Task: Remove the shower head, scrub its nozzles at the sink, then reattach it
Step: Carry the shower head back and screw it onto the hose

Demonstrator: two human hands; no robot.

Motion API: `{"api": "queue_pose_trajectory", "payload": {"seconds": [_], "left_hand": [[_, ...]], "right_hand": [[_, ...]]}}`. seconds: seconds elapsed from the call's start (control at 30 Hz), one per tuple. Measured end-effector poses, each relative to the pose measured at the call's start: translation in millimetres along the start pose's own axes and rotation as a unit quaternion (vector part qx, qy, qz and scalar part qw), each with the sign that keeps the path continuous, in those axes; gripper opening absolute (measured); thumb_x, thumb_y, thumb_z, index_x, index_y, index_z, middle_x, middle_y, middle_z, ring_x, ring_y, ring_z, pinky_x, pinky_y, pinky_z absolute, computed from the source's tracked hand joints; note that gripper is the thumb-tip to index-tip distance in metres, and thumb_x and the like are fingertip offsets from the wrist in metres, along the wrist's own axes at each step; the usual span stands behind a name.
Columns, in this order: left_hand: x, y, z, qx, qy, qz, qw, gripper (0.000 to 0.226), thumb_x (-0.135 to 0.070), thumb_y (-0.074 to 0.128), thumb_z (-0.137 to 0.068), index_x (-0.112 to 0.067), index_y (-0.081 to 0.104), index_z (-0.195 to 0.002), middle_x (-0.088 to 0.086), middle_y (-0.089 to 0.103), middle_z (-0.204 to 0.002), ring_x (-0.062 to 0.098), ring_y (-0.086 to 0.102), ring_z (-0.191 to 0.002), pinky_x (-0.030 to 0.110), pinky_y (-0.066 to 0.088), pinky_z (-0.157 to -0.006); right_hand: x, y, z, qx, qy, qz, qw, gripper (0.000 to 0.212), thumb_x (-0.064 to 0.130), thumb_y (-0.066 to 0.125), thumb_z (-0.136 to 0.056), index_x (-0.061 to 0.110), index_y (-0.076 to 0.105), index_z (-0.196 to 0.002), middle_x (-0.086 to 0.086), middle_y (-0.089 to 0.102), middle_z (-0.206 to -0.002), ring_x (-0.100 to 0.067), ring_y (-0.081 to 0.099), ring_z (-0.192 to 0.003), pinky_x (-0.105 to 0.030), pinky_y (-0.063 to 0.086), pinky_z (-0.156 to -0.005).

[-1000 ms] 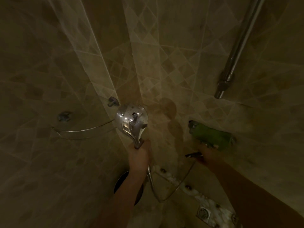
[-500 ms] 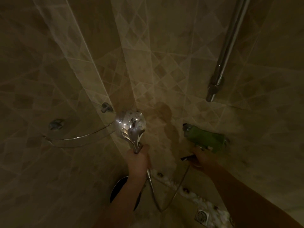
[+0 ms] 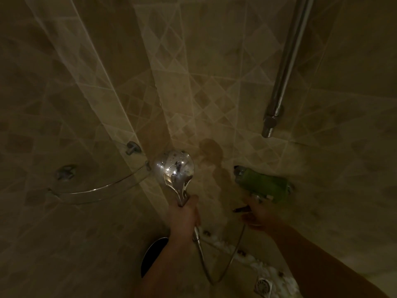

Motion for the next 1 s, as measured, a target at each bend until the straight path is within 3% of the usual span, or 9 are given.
{"api": "queue_pose_trajectory", "payload": {"seconds": [0.13, 0.2, 0.3, 0.43, 0.57, 0.7, 0.9, 1.0], "left_hand": [[-1, 3, 2, 0.007, 0.007, -0.006, 1.0, 0.031, -0.005, 0.065, -0.092, -0.003, 0.051, -0.064, 0.01, 0.049, -0.058, 0.028, 0.045, -0.049, 0.036, 0.041, -0.06], [0, 3, 2, 0.012, 0.012, -0.007, 1.0, 0.026, -0.006, 0.065, -0.093, 0.005, 0.056, -0.071, 0.012, 0.053, -0.061, 0.034, 0.052, -0.053, 0.039, 0.046, -0.053], [4, 4, -3, 0.021, -0.005, -0.009, 1.0, 0.041, -0.01, 0.064, -0.091, -0.013, 0.05, -0.053, 0.003, 0.048, -0.046, 0.013, 0.047, -0.037, 0.024, 0.039, -0.04], [11, 2, -7, 0.014, -0.022, -0.002, 1.0, 0.049, -0.01, 0.066, -0.09, -0.016, 0.045, -0.046, 0.004, 0.043, -0.039, 0.014, 0.04, -0.032, 0.024, 0.035, -0.041], [24, -2, -3, 0.01, -0.032, -0.01, 0.999, 0.053, -0.011, 0.067, -0.09, -0.017, 0.046, -0.042, 0.004, 0.044, -0.038, 0.014, 0.042, -0.032, 0.026, 0.036, -0.045], [31, 1, 5, 0.011, -0.039, 0.001, 0.999, 0.038, -0.009, 0.068, -0.09, -0.013, 0.05, -0.057, -0.003, 0.052, -0.043, 0.011, 0.05, -0.038, 0.027, 0.043, -0.049], [50, 4, 23, 0.039, -0.063, 0.004, 0.997, 0.035, -0.011, 0.069, -0.089, -0.007, 0.045, -0.064, 0.004, 0.043, -0.04, 0.014, 0.042, -0.033, 0.024, 0.042, -0.043], [58, -1, 32, 0.032, -0.075, -0.003, 0.997, 0.029, -0.011, 0.071, -0.09, -0.003, 0.047, -0.074, 0.007, 0.047, -0.049, 0.014, 0.047, -0.038, 0.027, 0.045, -0.047]], "right_hand": [[-1, -1, -5, -0.028, -0.021, 0.02, 0.999, 0.052, 0.055, 0.058, -0.092, 0.006, 0.073, -0.102, -0.018, 0.069, -0.079, -0.02, 0.058, -0.052, -0.023, 0.045, -0.053], [-1, -1, -7, -0.066, -0.047, 0.022, 0.996, 0.052, 0.054, 0.06, -0.09, 0.004, 0.067, -0.106, -0.023, 0.072, -0.082, -0.022, 0.058, -0.046, -0.024, 0.047, -0.049], [0, 0, -10, -0.104, -0.074, 0.009, 0.992, 0.049, 0.051, 0.064, -0.089, 0.004, 0.062, -0.105, -0.024, 0.072, -0.082, -0.025, 0.059, -0.043, -0.028, 0.048, -0.048], [-2, 0, -13, -0.112, -0.076, 0.018, 0.991, 0.048, 0.053, 0.061, -0.09, 0.008, 0.062, -0.105, -0.019, 0.066, -0.07, -0.022, 0.058, -0.041, -0.026, 0.048, -0.046], [-2, -1, -14, -0.12, -0.085, 0.016, 0.989, 0.049, 0.054, 0.061, -0.089, 0.007, 0.06, -0.104, -0.017, 0.063, -0.071, -0.022, 0.058, -0.042, -0.025, 0.047, -0.043], [-4, 0, -20, -0.112, -0.089, 0.001, 0.99, 0.048, 0.047, 0.062, -0.091, 0.005, 0.057, -0.114, -0.015, 0.062, -0.072, -0.021, 0.056, -0.043, -0.025, 0.047, -0.045], [-30, 11, -10, -0.029, -0.005, -0.029, 0.999, 0.052, 0.067, 0.047, -0.09, 0.018, 0.061, -0.097, -0.009, 0.069, -0.059, -0.017, 0.066, -0.046, -0.022, 0.048, -0.044], [-49, 19, 0, 0.012, 0.003, -0.007, 1.0, 0.05, 0.059, 0.042, -0.097, 0.012, 0.057, -0.104, -0.009, 0.068, -0.065, -0.018, 0.064, -0.05, -0.023, 0.048, -0.046]]}}
Point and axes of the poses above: each hand's wrist, its own z-axis away from the middle knuckle, its own y-axis out of the palm, x = y × z, the point moved 7 cm from there along -z, towards the middle knuckle
